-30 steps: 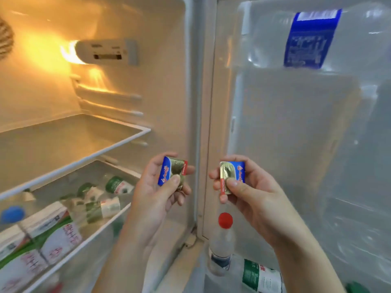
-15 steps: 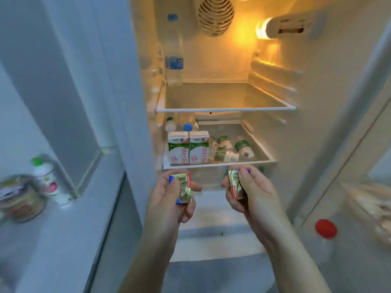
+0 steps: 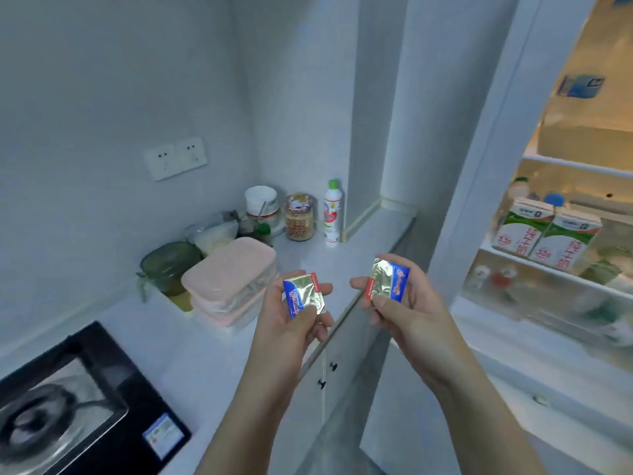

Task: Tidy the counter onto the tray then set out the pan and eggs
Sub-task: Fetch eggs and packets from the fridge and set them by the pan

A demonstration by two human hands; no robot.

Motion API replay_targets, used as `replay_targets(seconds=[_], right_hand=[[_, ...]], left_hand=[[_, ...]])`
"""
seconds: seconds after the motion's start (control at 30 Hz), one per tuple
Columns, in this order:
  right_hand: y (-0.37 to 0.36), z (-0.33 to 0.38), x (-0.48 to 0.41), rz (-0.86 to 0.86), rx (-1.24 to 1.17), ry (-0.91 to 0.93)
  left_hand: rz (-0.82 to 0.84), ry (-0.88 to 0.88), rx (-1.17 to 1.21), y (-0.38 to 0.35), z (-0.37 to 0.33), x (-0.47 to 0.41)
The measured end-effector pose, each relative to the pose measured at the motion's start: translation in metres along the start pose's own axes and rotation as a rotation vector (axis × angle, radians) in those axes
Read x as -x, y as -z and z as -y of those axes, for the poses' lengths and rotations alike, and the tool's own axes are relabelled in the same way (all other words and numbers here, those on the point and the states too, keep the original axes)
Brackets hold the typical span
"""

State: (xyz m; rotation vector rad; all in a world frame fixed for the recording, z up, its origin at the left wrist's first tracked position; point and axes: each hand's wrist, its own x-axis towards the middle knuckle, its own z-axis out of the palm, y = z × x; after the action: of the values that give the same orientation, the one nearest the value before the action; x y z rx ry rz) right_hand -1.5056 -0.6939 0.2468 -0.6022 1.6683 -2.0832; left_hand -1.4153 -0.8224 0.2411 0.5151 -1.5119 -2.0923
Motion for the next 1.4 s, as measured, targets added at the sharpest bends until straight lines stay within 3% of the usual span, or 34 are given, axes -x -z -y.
replay_targets(seconds=[0.27, 0.5, 0.73, 0.87, 1.07, 1.4], right_hand=[[-0.134, -0.033, 0.06, 0.228, -0.128, -0.074], [-0.225, -0.048, 0.131, 0.435, -0.098, -0.144], [-0.29, -0.051, 0.151, 0.628, -0.062, -0.18], [-0.327, -0.055, 0.154, 0.757, -0.099, -0.226], [-0.368, -0.067, 0.146, 0.877, -0.137, -0.314], [-0.437, -0.096, 0.179, 1.069, 0.017, -0.336]], left_hand=[[-0.263, -0.067, -0.095, 0.131, -0.037, 0.104], [-0.501, -0.099, -0.059, 0.218, -0.063, 0.201], [-0.755, -0.102, -0.138, 0.27, -0.077, 0.258], [-0.885, -0.129, -0.069, 0.292, -0.082, 0.276], [-0.976, -0.23, 0.133, 0.317, -0.084, 0.28], [-1.19, -0.269, 0.125, 0.365, -0.078, 0.323]])
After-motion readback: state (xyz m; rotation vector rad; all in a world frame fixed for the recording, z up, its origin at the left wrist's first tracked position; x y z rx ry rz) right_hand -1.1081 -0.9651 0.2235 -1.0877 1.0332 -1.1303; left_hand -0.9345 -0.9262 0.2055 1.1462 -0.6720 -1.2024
